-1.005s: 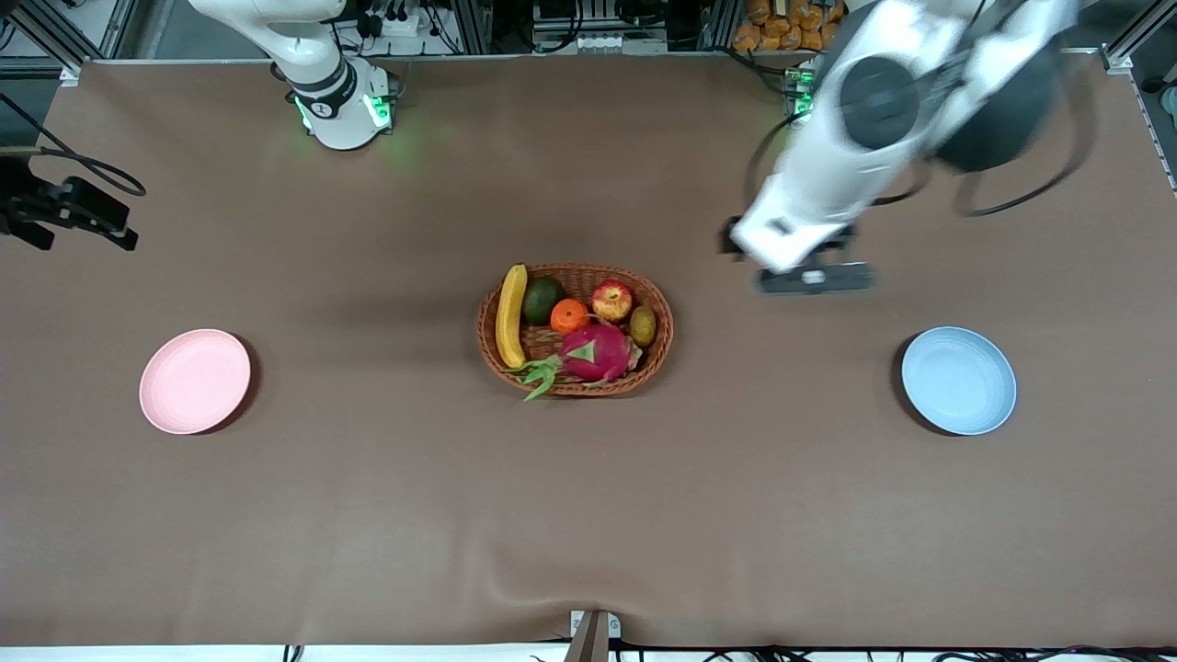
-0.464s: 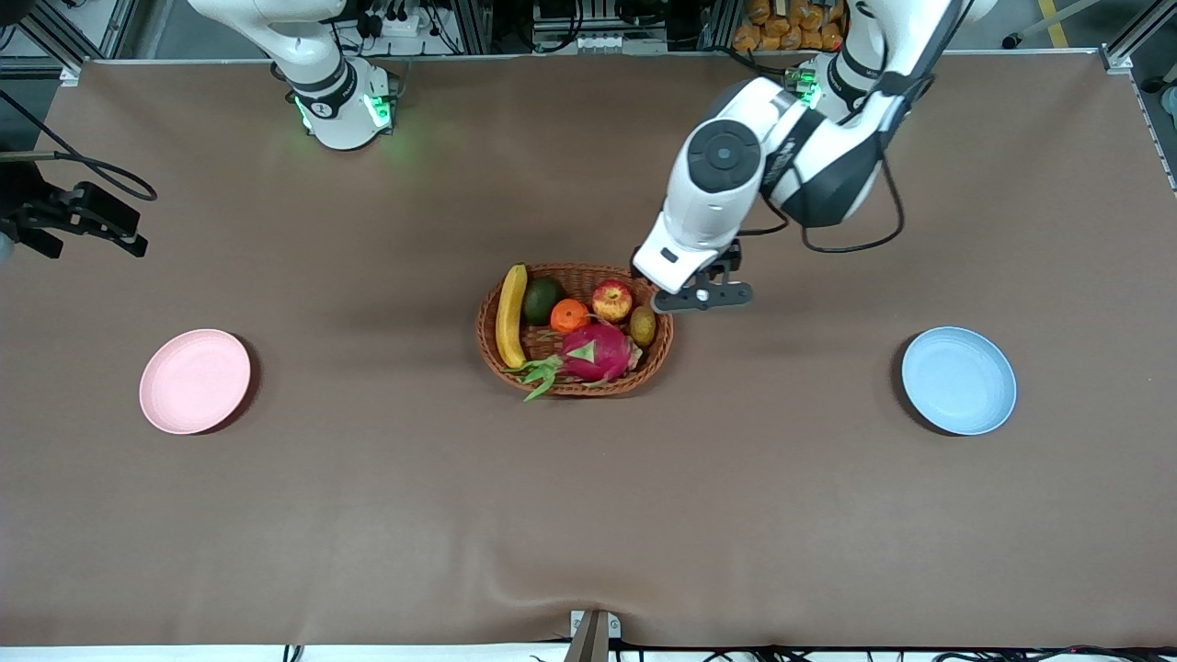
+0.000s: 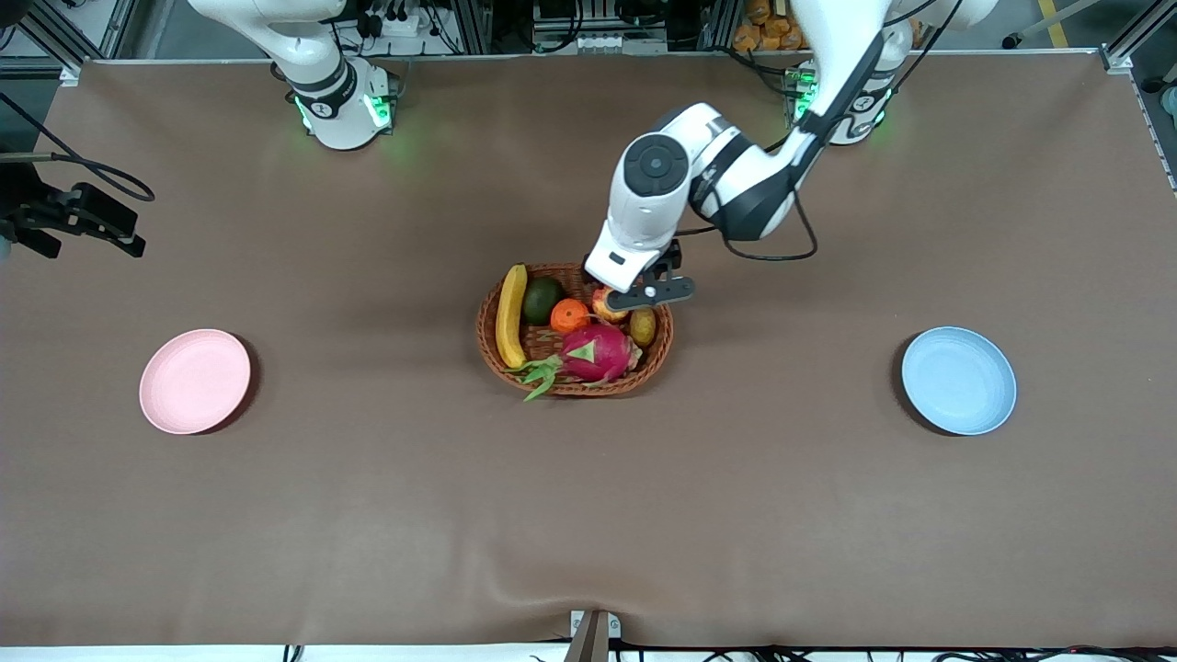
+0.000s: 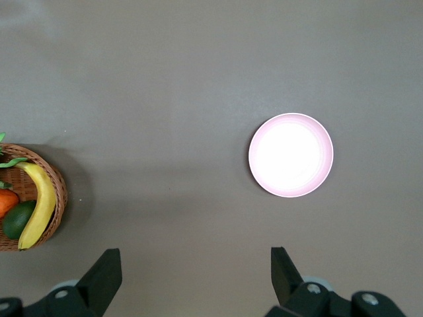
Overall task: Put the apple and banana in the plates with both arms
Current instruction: 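Move the left gripper over the fruit basket toward the red apple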
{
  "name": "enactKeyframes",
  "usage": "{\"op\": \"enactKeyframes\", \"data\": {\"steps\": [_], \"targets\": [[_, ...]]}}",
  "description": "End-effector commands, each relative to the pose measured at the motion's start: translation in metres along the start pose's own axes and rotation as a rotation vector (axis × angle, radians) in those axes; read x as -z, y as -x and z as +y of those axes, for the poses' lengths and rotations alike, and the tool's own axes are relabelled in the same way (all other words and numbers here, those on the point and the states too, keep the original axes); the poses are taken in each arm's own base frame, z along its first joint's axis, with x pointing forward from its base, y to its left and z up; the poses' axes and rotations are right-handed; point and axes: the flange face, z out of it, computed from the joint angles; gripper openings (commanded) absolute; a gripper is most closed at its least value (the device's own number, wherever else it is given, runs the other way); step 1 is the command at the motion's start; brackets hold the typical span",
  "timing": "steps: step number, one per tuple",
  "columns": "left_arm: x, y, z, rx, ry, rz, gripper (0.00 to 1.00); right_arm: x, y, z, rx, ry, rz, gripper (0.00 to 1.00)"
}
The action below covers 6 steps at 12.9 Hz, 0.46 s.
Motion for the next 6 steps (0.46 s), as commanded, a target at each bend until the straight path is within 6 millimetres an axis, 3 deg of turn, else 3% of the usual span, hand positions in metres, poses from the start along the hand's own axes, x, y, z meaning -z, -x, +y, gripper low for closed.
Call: {"op": "enactKeyframes", "data": {"steps": [1, 4, 6], "targets": [[-0.023, 0.004, 0.012, 0.014, 0.012, 0.009, 0.93, 0.004, -0.002, 0.003, 0.003, -0.006, -0.003, 1.00], [-0.047, 0.003, 0.014, 0.021, -0.013, 0.046, 0.82, 0.005, -0.002, 0.002, 0.003, -0.006, -0.001, 1.00], [-0.057, 0.012, 0.019, 0.010, -0.022, 0.039, 0.82, 0.006, -0.001, 0.004, 0.000, -0.006, 0.001, 1.00]]}}
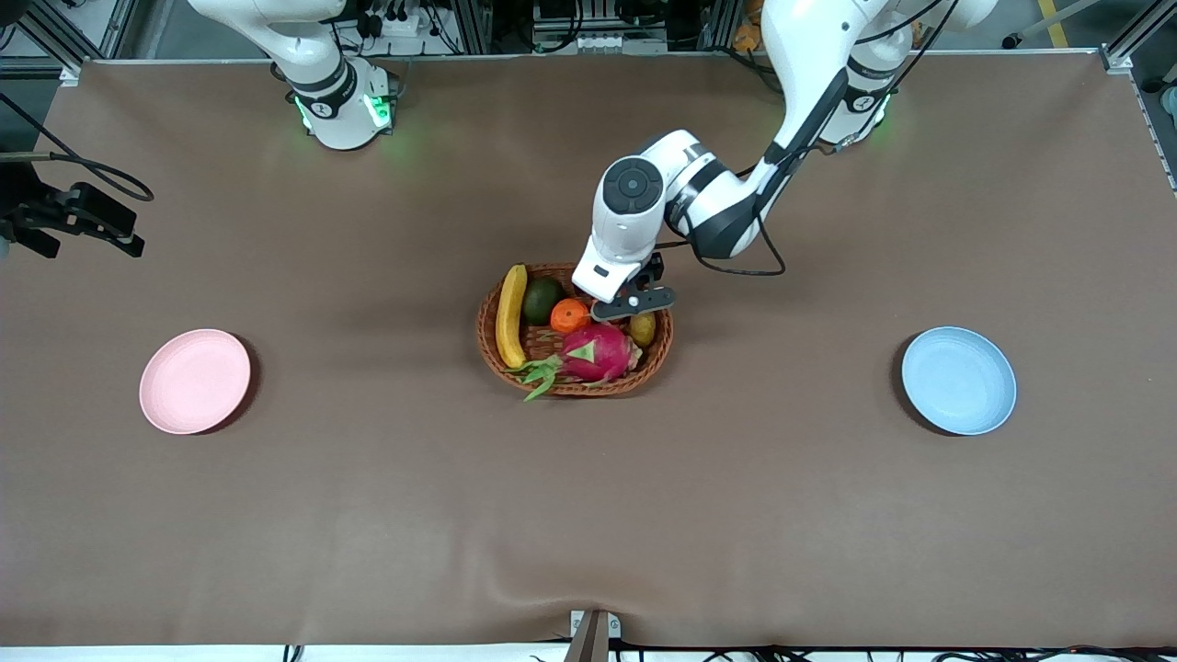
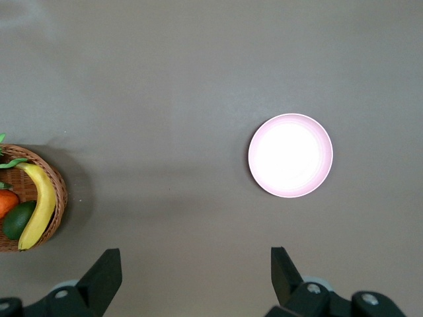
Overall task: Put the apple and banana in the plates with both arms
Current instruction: 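Lower the left gripper and grasp the red apple in the basket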
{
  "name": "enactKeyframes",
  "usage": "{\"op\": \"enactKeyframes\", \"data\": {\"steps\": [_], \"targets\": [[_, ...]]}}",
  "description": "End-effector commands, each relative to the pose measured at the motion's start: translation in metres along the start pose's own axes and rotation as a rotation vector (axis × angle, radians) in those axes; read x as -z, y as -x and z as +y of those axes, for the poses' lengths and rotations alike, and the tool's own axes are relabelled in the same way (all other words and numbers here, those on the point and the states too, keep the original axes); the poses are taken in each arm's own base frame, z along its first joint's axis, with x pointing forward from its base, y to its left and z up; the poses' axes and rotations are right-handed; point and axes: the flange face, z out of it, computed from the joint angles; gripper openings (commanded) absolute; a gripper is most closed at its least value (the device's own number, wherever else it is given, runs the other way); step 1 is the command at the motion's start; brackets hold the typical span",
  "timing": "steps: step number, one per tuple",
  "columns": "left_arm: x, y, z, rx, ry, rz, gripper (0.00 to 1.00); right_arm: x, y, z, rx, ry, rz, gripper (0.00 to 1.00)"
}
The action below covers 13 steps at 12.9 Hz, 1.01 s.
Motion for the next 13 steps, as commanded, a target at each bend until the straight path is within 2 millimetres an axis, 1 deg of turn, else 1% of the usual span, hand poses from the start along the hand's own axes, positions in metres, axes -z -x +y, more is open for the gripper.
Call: {"op": "enactKeyframes", "data": {"steps": [1, 2, 3, 4, 5, 7, 8, 10, 11, 12, 13], "targets": [[-0.011, 0.006, 0.007, 0.009, -0.011, 0.016, 0.83, 0.004, -0.002, 0.003, 0.002, -0.006, -0.003, 1.00], [-0.013, 0.007, 0.009, 0.014, -0.006, 0.020, 0.84, 0.004, -0.002, 0.002, 0.003, -0.006, -0.003, 1.00], [-0.018, 0.009, 0.010, 0.005, -0.009, 0.027, 0.85, -0.001, -0.004, 0.003, 0.000, -0.006, -0.012, 1.00], [-0.022, 0.009, 0.010, 0.000, -0.020, 0.036, 0.86, -0.012, -0.010, 0.003, -0.001, -0.008, -0.032, 1.00], [-0.029, 0.009, 0.008, -0.003, -0.034, 0.042, 0.86, -0.013, -0.010, 0.003, -0.001, -0.008, -0.032, 1.00], [-0.040, 0.008, 0.007, -0.010, -0.055, 0.057, 0.92, -0.012, -0.009, 0.003, -0.006, -0.012, -0.031, 1.00], [-0.042, 0.008, 0.008, -0.011, -0.053, 0.061, 0.92, -0.011, -0.009, 0.003, -0.003, -0.012, -0.029, 1.00], [-0.048, 0.008, 0.010, 0.000, -0.032, 0.066, 0.92, -0.010, -0.009, 0.003, -0.003, -0.012, -0.029, 1.00], [-0.054, 0.009, 0.011, 0.007, -0.030, 0.063, 0.91, -0.011, -0.009, 0.003, -0.003, -0.014, -0.032, 1.00], [-0.057, 0.009, 0.011, 0.013, -0.032, 0.061, 0.90, -0.011, -0.008, 0.003, 0.000, -0.012, -0.041, 1.00], [-0.058, 0.009, 0.011, 0.015, -0.032, 0.060, 0.85, -0.010, -0.007, 0.003, 0.000, -0.012, -0.040, 1.00]]}}
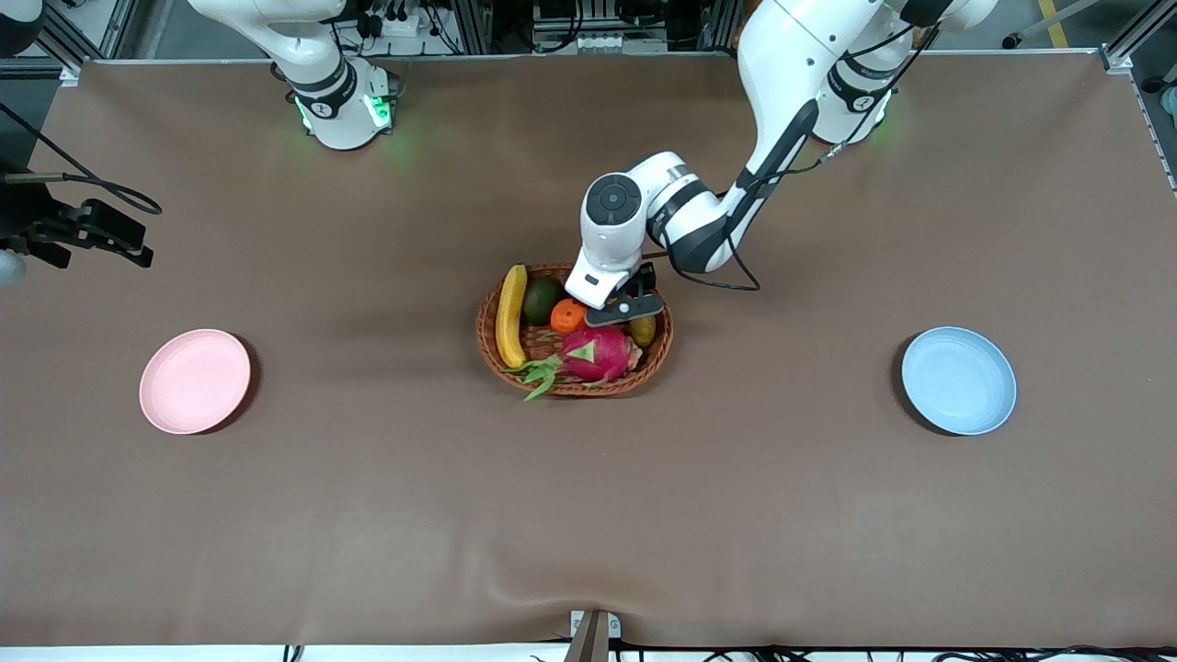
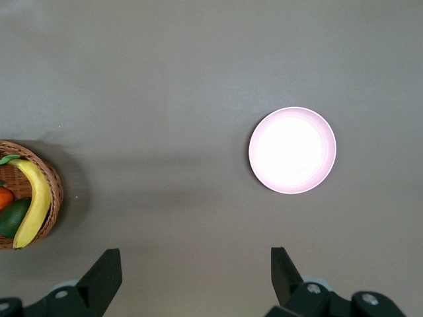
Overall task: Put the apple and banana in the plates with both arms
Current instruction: 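Lower the left gripper and grasp the red apple in the basket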
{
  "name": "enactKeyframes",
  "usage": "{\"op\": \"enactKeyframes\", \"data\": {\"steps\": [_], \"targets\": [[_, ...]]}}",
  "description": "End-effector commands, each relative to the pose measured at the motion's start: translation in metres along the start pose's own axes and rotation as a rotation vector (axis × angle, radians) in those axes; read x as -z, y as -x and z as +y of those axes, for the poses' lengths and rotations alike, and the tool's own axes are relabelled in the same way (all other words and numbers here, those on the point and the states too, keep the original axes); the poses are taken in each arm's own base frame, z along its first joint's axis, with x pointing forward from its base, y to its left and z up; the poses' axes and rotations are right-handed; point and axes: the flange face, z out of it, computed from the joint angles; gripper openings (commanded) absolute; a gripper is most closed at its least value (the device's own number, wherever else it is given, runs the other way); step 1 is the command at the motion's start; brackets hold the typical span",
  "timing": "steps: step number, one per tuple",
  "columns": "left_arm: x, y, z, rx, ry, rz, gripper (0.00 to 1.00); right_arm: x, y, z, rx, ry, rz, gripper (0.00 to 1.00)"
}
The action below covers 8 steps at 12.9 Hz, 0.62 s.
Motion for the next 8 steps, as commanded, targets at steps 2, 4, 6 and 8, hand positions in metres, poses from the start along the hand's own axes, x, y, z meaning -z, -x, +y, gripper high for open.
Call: {"op": "enactKeyframes", "data": {"steps": [2, 4, 6, 8], "targets": [[-0.002, -0.001, 0.007, 0.016, 0.008, 0.027, 0.44, 0.008, 0.002, 0.005, -0.002, -0.011, -0.002, 1.00], [0.010, -0.005, 0.010, 0.022, 0.025, 0.036, 0.00, 0.007, 0.003, 0.006, -0.003, -0.003, -0.011, 1.00], [0.034, -0.008, 0.012, 0.038, 0.046, 0.048, 0.00, 0.006, 0.004, 0.006, -0.004, -0.003, -0.015, 1.00], [0.065, -0.003, 0.007, 0.073, -0.005, 0.044, 0.00, 0.001, 0.006, 0.005, 0.001, -0.005, -0.043, 1.00]]}}
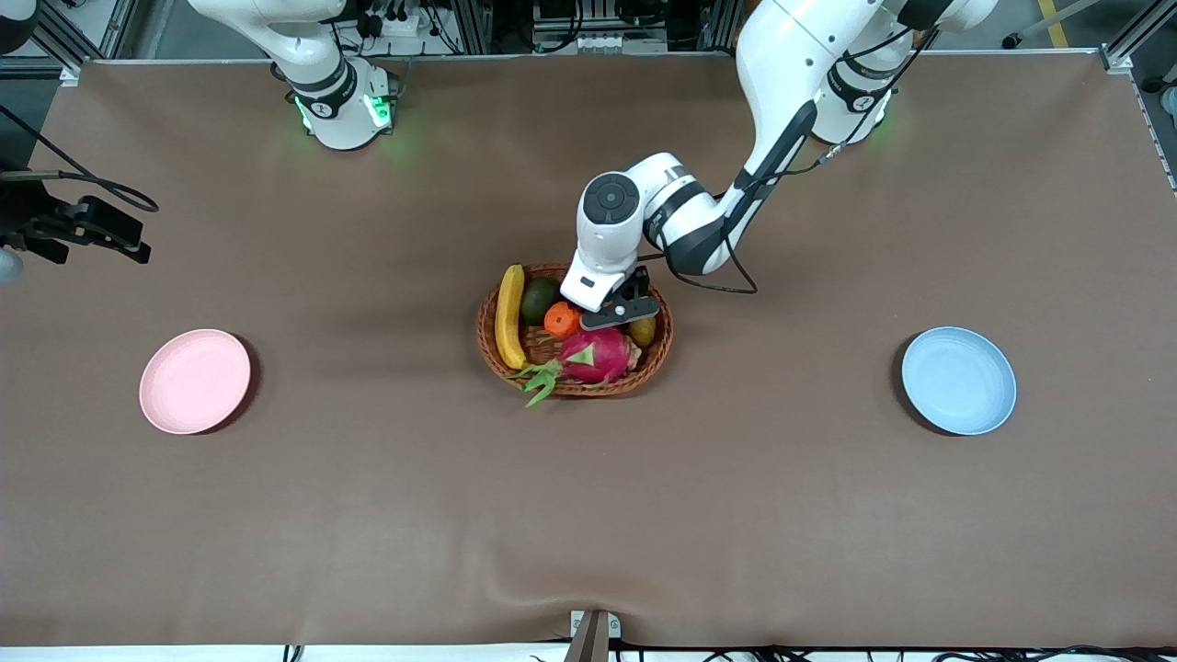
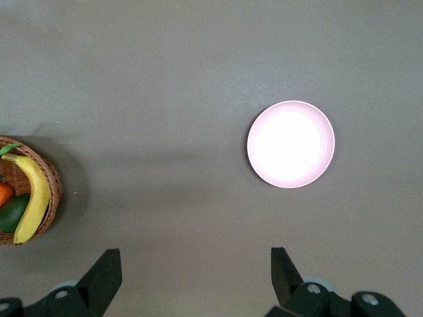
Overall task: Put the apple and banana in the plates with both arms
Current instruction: 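Lower the left gripper and grasp the red apple in the basket, then carry the apple to the blue plate while the right gripper reaches out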
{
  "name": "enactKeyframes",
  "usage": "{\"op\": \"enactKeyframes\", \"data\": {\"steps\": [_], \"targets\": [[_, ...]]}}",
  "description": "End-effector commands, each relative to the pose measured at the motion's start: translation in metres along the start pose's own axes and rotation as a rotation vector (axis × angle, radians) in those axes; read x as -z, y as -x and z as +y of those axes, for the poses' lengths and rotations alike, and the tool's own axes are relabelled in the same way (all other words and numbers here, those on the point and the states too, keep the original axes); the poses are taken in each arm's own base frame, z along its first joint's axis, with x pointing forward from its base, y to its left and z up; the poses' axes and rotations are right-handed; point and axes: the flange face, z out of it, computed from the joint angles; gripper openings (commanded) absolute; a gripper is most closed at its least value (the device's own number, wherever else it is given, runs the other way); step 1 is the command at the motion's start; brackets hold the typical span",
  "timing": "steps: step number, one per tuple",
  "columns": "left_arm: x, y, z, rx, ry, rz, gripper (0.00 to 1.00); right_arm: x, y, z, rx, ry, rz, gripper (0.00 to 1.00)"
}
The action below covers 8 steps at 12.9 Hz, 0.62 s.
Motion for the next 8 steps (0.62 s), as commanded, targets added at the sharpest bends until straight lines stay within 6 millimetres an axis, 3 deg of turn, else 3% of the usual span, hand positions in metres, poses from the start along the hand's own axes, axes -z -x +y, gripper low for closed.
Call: {"op": "enactKeyframes", "data": {"steps": [1, 4, 8], "targets": [[0.056, 0.006, -0.005, 0.044, -0.053, 0.024, 0.00, 0.002, 0.003, 0.000, 0.007, -0.010, -0.021, 1.00], [0.127, -0.005, -0.025, 0.100, -0.072, 0.060, 0.00, 0.002, 0.003, -0.003, 0.008, -0.019, -0.024, 1.00], [0.204, -0.074, -0.092, 0.150, -0.047, 0.054, 0.00, 0.001, 0.004, -0.024, -0.017, -0.116, -0.043, 0.96]]}}
